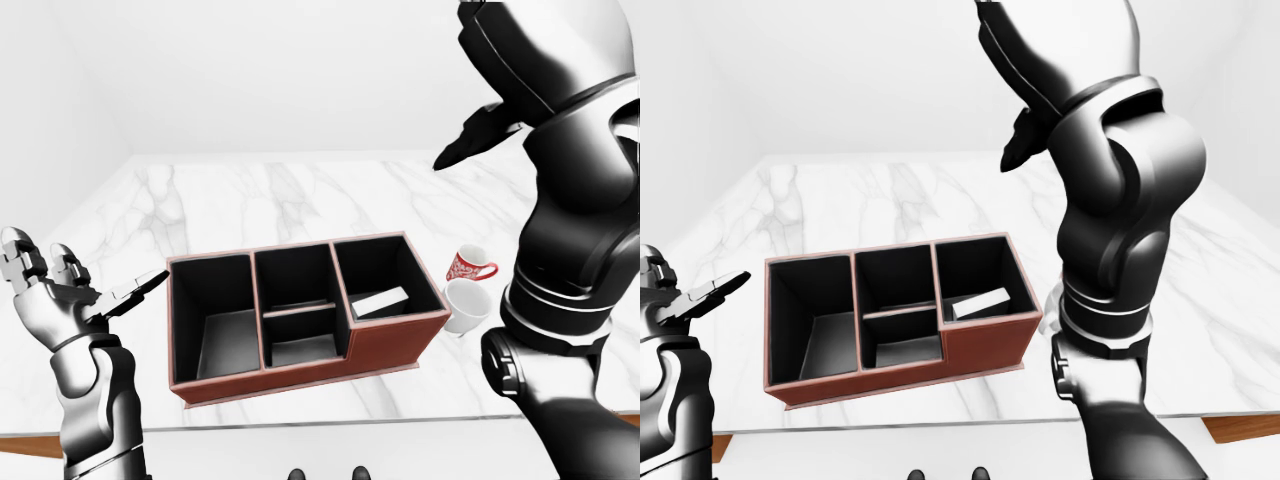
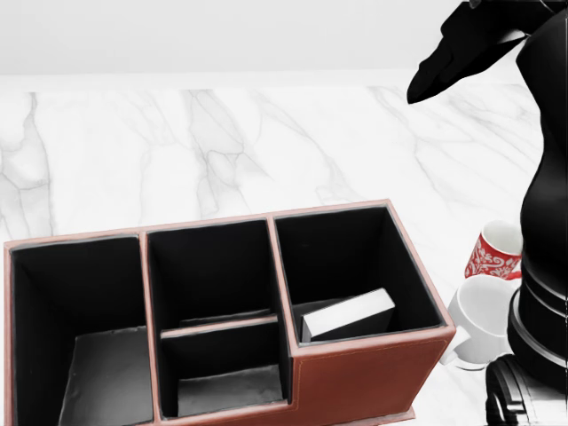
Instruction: Pick up the book and place it in the right compartment of the caddy.
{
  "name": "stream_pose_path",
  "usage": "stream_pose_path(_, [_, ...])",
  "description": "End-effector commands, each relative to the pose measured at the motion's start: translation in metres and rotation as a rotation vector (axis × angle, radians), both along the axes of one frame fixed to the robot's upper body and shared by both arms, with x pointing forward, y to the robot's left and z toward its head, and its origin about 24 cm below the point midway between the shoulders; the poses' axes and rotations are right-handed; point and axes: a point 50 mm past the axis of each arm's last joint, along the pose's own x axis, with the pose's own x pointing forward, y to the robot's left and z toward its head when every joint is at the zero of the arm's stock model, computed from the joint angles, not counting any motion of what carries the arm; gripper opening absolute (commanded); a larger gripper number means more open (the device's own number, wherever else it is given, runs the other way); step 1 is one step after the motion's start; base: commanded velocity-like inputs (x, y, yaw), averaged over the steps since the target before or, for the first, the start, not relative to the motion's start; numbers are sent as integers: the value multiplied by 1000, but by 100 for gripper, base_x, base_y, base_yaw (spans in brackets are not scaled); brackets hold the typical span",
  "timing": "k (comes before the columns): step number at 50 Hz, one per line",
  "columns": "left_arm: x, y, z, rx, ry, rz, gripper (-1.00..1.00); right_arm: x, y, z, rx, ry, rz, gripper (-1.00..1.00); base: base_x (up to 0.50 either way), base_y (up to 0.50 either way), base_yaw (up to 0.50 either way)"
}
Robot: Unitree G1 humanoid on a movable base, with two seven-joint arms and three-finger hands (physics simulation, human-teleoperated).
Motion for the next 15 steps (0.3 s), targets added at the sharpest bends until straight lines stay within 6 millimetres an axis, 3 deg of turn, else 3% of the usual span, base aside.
stream_pose_path(1, [0,0,-1,0,0,-2,100,-65,5,58,-94,-363,8,100,0,0,0])
stream_pose_path(6, [-1,0,1,0,-2,0,100,-88,7,62,-180,-456,10,100,0,0,0])
stream_pose_path(15, [-1,-1,2,0,-2,-1,100,-91,7,62,-194,-466,13,100,0,0,0])
